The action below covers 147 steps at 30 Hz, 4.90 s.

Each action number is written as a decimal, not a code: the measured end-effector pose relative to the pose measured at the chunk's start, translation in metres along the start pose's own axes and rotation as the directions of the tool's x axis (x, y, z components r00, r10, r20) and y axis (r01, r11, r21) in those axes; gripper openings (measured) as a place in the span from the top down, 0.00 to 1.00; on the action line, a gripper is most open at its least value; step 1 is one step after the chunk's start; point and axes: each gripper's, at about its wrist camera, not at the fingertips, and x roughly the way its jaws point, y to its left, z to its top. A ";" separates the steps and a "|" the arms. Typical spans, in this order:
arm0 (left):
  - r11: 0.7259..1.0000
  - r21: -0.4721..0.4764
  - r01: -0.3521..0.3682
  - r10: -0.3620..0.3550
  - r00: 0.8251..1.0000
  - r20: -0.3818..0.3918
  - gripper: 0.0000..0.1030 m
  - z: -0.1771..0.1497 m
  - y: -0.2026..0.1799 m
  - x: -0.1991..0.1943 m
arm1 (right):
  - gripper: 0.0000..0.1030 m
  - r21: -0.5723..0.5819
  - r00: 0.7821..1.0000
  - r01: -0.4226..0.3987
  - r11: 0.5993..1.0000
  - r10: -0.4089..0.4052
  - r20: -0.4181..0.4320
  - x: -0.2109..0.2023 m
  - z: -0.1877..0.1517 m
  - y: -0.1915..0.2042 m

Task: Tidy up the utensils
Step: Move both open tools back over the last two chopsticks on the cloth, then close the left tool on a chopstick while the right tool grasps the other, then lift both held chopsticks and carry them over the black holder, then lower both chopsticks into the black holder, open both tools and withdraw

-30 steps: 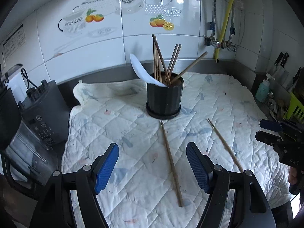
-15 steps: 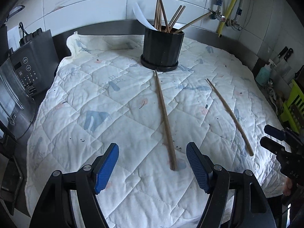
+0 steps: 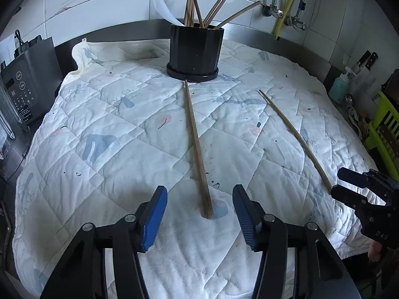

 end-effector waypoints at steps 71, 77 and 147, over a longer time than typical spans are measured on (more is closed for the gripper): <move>0.997 0.058 -0.056 0.037 0.956 0.291 0.94 0.104 0.018 -0.065 | 0.91 -0.090 0.956 0.055 0.994 -0.026 0.292 -0.040 0.120 -0.007; 0.997 0.067 -0.049 0.026 0.950 0.310 0.94 0.129 0.019 -0.076 | 0.91 -0.092 0.959 0.019 0.996 0.008 0.282 -0.039 0.143 -0.014; 0.998 0.026 -0.058 0.039 0.880 0.473 0.48 0.302 0.016 -0.070 | 0.71 -0.128 0.937 -0.003 0.992 0.048 0.346 -0.003 0.297 -0.005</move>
